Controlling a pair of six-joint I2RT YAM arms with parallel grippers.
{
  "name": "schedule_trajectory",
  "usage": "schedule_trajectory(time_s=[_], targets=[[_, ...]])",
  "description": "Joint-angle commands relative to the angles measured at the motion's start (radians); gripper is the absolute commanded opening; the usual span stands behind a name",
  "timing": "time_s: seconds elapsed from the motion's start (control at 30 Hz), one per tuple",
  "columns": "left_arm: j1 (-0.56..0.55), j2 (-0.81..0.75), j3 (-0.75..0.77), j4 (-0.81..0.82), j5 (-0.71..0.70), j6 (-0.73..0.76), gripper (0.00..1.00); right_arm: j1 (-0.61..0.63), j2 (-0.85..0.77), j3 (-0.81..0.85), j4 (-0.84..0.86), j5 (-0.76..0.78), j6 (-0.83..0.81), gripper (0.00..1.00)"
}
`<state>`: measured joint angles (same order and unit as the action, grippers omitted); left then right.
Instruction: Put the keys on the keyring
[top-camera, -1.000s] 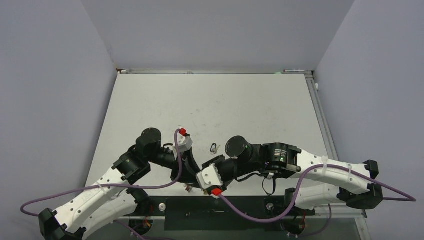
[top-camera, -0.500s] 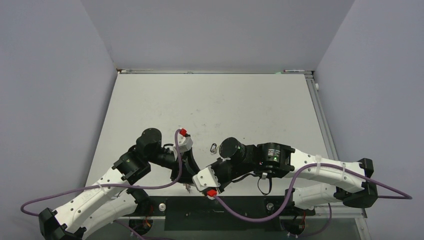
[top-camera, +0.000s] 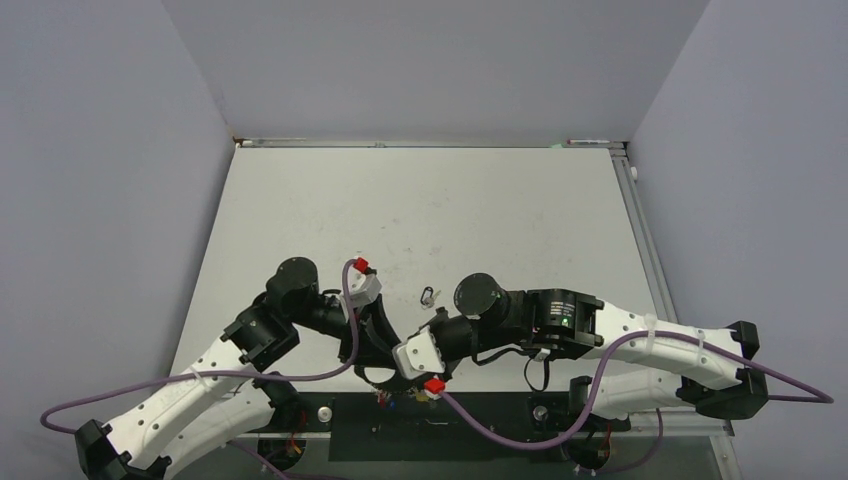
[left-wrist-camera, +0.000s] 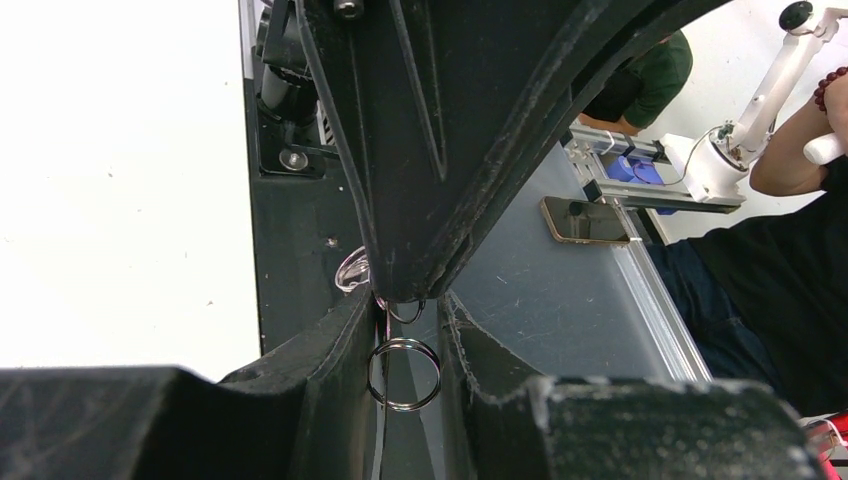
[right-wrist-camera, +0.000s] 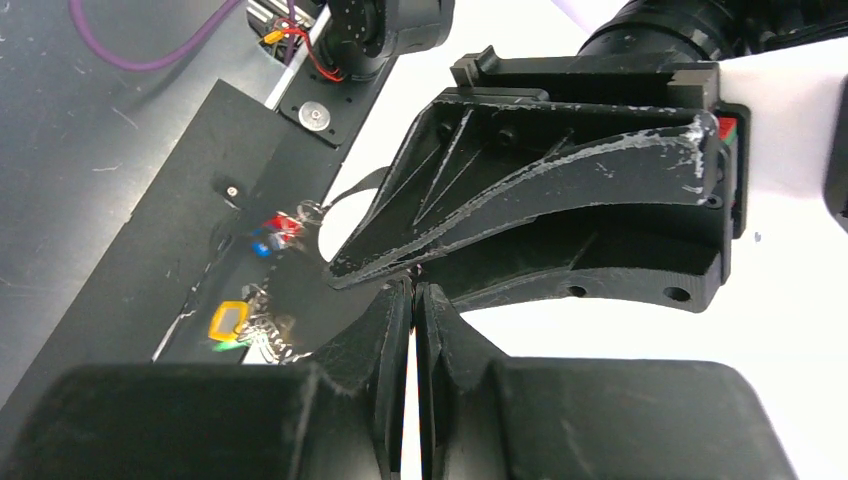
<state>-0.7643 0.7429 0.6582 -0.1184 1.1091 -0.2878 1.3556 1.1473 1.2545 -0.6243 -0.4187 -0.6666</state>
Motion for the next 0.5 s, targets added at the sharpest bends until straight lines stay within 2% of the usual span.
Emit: schedule_trajectory(time_s=[0.0,0.1,0.27,0.47], targets=[[-0.003,-0.025,0.031,0.072,0.048,-0.022,0.0,-0.003,-0.033,-0.001,0.106,0.031,-0.017,0.05],[0.0,-0.039,0.028,0.078,0.041,-0.017,0.02,-0.003,-0.045,-0.008,0.13,0.024,-0.016,0.05],[0.006,-0.096,-0.005,0.145,0.021,-0.007,0.29,-0.004,-0.052,-0.023,0.149,-0.008,-0.005,0.05],[0.008,-0.167,-0.061,0.233,0.034,-0.002,0.48,-0.005,-0.095,-0.076,0.225,-0.049,0.013,0.05]])
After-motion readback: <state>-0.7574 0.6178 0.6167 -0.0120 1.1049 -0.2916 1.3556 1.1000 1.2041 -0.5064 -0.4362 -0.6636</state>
